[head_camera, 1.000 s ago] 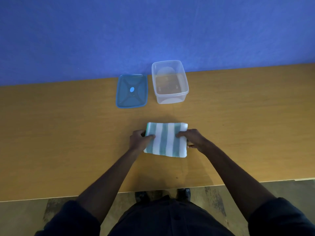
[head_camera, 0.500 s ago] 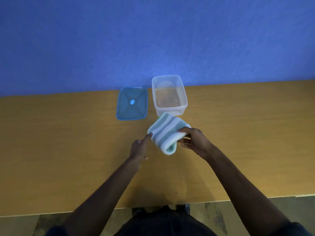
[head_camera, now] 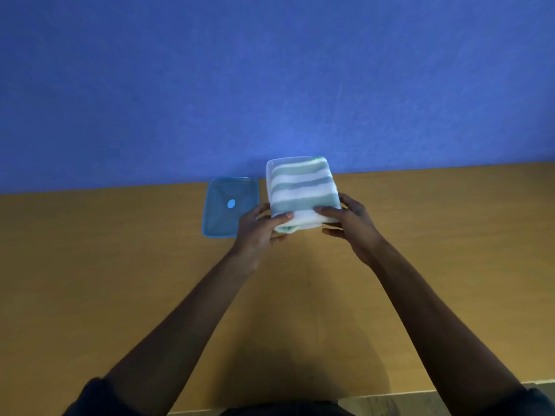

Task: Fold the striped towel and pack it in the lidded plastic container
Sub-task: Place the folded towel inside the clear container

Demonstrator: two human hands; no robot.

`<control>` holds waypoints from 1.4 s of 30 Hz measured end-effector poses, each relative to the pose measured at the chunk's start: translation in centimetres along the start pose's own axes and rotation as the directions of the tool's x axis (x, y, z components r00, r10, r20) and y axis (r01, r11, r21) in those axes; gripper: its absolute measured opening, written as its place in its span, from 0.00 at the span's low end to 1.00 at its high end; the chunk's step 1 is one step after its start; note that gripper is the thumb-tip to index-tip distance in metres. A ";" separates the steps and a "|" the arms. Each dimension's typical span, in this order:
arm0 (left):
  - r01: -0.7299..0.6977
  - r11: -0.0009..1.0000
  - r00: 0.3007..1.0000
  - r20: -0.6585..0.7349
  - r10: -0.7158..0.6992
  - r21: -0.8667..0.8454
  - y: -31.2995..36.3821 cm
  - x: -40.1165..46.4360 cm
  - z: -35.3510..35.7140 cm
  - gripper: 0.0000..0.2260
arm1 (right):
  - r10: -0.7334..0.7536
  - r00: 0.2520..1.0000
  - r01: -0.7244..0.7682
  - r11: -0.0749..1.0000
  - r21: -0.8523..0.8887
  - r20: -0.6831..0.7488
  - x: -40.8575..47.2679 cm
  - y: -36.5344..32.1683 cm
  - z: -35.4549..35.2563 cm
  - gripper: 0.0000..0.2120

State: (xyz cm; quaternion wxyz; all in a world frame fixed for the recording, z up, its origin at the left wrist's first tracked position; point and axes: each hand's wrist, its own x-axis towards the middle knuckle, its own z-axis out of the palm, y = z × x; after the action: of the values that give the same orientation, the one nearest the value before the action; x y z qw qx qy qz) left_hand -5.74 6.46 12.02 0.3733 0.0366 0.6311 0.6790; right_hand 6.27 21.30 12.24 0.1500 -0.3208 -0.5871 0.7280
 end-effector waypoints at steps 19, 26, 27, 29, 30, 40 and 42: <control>-0.203 0.644 0.925 -0.071 0.373 0.738 -2.0 12.5 1.7 0.17 | -0.150 0.967 0.000 0.805 -0.593 -0.205 12.6 1.9 0.3 0.26; -0.198 0.599 0.901 -0.095 0.422 0.776 -2.5 13.1 1.4 0.17 | -0.164 0.974 -0.001 0.693 -0.721 -0.158 13.2 2.4 0.6 0.27; -0.192 0.585 0.902 -0.094 0.422 0.788 -2.5 13.1 1.4 0.17 | -0.166 0.975 0.004 0.680 -0.733 -0.149 13.3 2.4 0.6 0.27; -0.186 0.565 0.903 -0.087 0.421 0.803 -2.6 13.3 1.3 0.17 | -0.177 0.975 0.015 0.655 -0.755 -0.135 13.4 2.6 0.6 0.27; -0.185 0.554 0.903 -0.082 0.422 0.811 -2.6 13.3 1.2 0.18 | -0.187 0.974 0.018 0.635 -0.773 -0.131 13.5 2.6 0.6 0.27; -0.110 0.487 0.912 -0.107 0.396 0.867 -3.8 13.8 -0.5 0.20 | -0.334 0.912 -0.109 0.359 -0.927 -0.237 13.4 3.7 -0.6 0.26; -0.084 0.521 0.939 -0.107 0.325 0.849 -3.8 14.1 -0.7 0.15 | -0.238 0.930 -0.168 0.408 -0.898 -0.282 13.6 4.0 -0.9 0.23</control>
State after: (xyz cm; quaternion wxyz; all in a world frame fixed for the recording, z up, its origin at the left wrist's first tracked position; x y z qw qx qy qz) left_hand -14.46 13.35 2.58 0.1438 0.1972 0.9100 0.3351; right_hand -2.70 29.07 4.42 0.0732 -0.4672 -0.8549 0.2133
